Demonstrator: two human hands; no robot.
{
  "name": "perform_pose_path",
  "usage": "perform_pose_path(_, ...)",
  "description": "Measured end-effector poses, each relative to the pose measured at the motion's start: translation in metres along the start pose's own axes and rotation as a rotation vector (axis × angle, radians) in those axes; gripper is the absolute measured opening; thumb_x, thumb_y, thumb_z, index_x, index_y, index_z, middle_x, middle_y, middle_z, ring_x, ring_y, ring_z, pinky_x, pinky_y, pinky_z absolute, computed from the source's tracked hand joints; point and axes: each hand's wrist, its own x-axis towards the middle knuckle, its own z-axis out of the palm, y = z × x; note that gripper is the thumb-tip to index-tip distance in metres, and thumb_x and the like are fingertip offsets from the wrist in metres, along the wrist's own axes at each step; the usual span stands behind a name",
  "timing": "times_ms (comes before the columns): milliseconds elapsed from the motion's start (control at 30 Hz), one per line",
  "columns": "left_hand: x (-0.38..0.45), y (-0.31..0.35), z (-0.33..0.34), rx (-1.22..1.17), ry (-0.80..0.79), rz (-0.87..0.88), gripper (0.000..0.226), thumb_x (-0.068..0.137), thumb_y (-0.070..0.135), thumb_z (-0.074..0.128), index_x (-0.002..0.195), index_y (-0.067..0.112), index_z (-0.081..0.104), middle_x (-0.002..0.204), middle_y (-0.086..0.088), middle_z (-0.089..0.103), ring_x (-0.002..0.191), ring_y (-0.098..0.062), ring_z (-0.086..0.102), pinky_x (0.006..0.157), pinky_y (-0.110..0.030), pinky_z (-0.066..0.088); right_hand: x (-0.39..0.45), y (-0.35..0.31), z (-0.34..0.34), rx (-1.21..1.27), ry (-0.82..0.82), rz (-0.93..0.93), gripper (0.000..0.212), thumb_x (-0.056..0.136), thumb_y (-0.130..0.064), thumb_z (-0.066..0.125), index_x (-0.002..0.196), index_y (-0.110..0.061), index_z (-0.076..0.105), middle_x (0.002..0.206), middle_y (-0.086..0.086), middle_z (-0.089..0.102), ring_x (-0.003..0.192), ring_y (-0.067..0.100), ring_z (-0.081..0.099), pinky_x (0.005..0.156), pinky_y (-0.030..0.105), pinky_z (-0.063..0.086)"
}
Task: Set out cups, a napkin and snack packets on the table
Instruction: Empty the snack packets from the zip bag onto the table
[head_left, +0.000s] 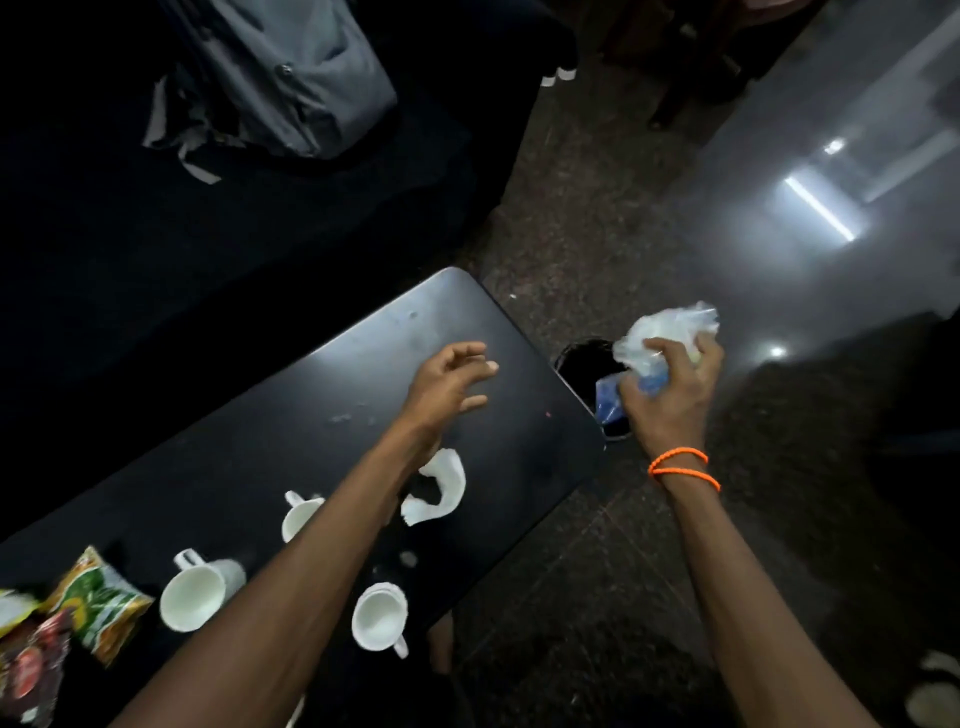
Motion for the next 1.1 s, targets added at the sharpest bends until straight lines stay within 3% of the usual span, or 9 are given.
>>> perform_pose_path(67, 0.002, -0.005, -0.004, -0.029, 0.058, 0.006, 0.018, 0.094, 0.013, 0.07, 0.107, 0.025, 0.072, 0.111, 0.0, 0.073, 0.118, -0.024, 0.07, 0.081, -0.032, 0.057, 0.017, 0.024, 0.002, -0.09, -0.064, -0.006, 0.057, 0.066, -0.001, 0.078, 0.121, 0.0, 0.064, 0.15, 0.032, 0.027, 0.143, 0.044, 0.03, 0.121, 0.022, 0.021)
perform_pose_path(133, 0.001, -0.007, -0.007, -0.071, 0.091, 0.013, 0.016, 0.095, 0.013, 0.068, 0.105, 0.025, 0.074, 0.107, 0.002, 0.075, 0.117, -0.026, 0.071, 0.082, -0.033, 0.058, 0.033, 0.046, 0.006, -0.181, -0.091, -0.015, 0.07, 0.065, -0.006, 0.077, 0.133, -0.001, 0.056, 0.156, 0.033, 0.017, 0.145, 0.05, 0.023, 0.123, 0.039, 0.024)
perform_pose_path(233, -0.003, -0.009, -0.011, -0.135, 0.11, 0.026, 0.015, 0.097, 0.015, 0.068, 0.106, 0.025, 0.075, 0.107, 0.003, 0.078, 0.113, -0.023, 0.074, 0.087, -0.037, 0.059, 0.047, 0.074, 0.016, -0.371, -0.149, -0.008, 0.094, 0.063, -0.024, 0.072, 0.151, -0.013, 0.039, 0.164, 0.028, 0.006, 0.148, 0.052, 0.011, 0.124, 0.049, 0.016)
perform_pose_path(333, -0.009, -0.009, -0.013, -0.139, 0.11, 0.052, 0.016, 0.097, 0.015, 0.067, 0.109, 0.023, 0.074, 0.111, -0.001, 0.078, 0.109, -0.021, 0.075, 0.085, -0.034, 0.061, 0.058, 0.1, 0.032, -0.636, -0.513, 0.063, 0.108, 0.069, -0.036, 0.075, 0.161, -0.032, 0.019, 0.169, 0.015, -0.009, 0.153, 0.047, -0.005, 0.124, 0.059, 0.014)
perform_pose_path(400, -0.011, -0.009, -0.018, -0.113, 0.111, 0.067, 0.017, 0.098, 0.013, 0.066, 0.11, 0.021, 0.074, 0.111, -0.003, 0.078, 0.106, -0.02, 0.076, 0.08, -0.03, 0.061, 0.059, 0.114, 0.043, -0.715, -0.699, 0.172, 0.101, 0.076, -0.036, 0.077, 0.16, -0.038, 0.02, 0.171, 0.005, -0.008, 0.155, 0.043, -0.007, 0.12, 0.065, 0.018)
perform_pose_path(567, -0.02, -0.006, -0.049, -0.066, 0.169, 0.082, 0.018, 0.099, 0.01, 0.063, 0.109, 0.021, 0.074, 0.106, 0.0, 0.079, 0.104, -0.02, 0.075, 0.083, -0.032, 0.057, 0.048, 0.117, 0.058, -0.651, -0.575, 0.183, 0.085, 0.08, -0.029, 0.071, 0.156, -0.029, 0.032, 0.171, 0.007, 0.005, 0.155, 0.042, 0.003, 0.119, 0.061, 0.023)
perform_pose_path(767, -0.052, -0.004, -0.103, -0.117, 0.301, 0.13, 0.022, 0.099, 0.009, 0.061, 0.105, 0.024, 0.076, 0.106, -0.001, 0.079, 0.1, -0.019, 0.076, 0.081, -0.028, 0.059, 0.029, 0.1, 0.067, -0.42, -0.566, 0.24, 0.072, 0.087, -0.021, 0.067, 0.154, -0.019, 0.04, 0.169, 0.014, 0.014, 0.155, 0.036, 0.014, 0.119, 0.054, 0.032)
perform_pose_path(867, -0.076, -0.001, -0.133, -0.169, 0.383, 0.158, 0.022, 0.1, 0.008, 0.058, 0.108, 0.022, 0.074, 0.108, -0.002, 0.077, 0.096, -0.014, 0.077, 0.076, -0.023, 0.06, 0.023, 0.073, 0.075, -0.307, -0.576, 0.19, 0.072, 0.085, -0.013, 0.069, 0.152, -0.007, 0.043, 0.166, 0.019, 0.022, 0.151, 0.038, 0.027, 0.12, 0.048, 0.033)
perform_pose_path(1100, -0.145, -0.009, -0.209, -0.252, 0.709, 0.236, 0.021, 0.1, 0.007, 0.059, 0.101, 0.023, 0.073, 0.096, 0.003, 0.079, 0.081, -0.007, 0.076, 0.061, -0.016, 0.053, 0.004, -0.039, 0.107, -0.132, -0.548, -0.036, 0.069, 0.083, -0.005, 0.074, 0.147, 0.001, 0.048, 0.159, 0.027, 0.032, 0.148, 0.042, 0.031, 0.122, 0.047, 0.026)
